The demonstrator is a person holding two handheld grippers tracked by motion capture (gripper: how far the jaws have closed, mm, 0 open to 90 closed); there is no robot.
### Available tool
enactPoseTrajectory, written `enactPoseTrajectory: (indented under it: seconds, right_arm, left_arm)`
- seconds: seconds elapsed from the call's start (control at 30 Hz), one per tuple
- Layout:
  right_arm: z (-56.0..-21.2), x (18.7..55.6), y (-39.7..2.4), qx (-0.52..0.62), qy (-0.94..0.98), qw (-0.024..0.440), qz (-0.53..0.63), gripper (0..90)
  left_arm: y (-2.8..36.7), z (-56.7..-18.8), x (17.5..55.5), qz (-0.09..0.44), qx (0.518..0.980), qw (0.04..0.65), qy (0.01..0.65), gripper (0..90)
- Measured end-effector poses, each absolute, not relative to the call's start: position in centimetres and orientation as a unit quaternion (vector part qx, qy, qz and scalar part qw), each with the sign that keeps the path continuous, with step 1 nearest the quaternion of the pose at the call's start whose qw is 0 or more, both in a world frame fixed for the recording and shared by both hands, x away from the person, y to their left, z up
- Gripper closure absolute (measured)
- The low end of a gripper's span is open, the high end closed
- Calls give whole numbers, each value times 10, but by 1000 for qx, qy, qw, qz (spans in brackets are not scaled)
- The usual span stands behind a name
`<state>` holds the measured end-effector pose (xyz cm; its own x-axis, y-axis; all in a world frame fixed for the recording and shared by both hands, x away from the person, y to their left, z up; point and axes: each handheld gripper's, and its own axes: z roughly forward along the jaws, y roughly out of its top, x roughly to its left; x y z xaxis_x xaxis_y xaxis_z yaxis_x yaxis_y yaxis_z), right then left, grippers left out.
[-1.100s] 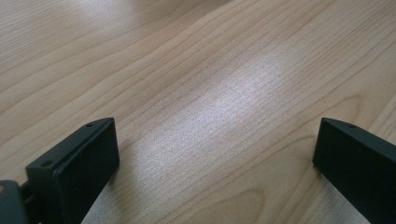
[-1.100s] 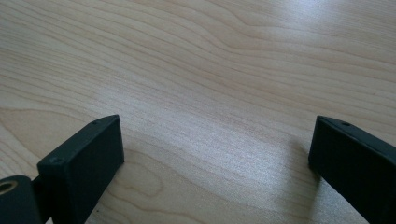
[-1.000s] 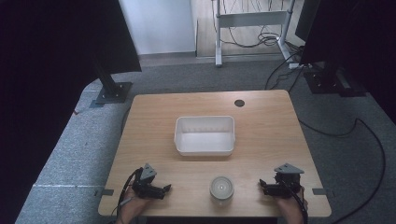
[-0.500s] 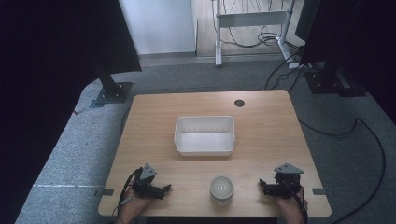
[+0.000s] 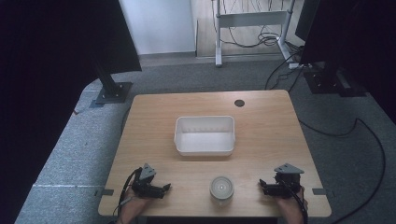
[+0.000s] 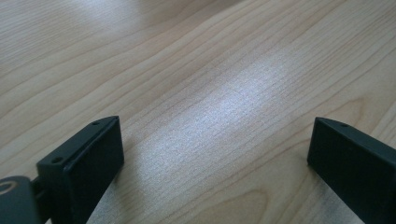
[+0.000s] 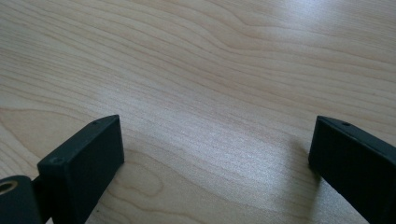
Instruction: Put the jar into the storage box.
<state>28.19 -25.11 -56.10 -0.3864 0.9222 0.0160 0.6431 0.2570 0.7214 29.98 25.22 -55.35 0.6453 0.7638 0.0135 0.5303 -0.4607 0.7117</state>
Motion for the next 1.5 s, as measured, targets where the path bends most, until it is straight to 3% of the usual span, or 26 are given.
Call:
enactPoseTrajectory:
  seconds: [1.5]
  right_arm:
    - [-561, 282, -251, 512, 764, 211, 331, 28]
  left_arm:
    - [218, -525, 272, 145, 844, 398, 329, 60]
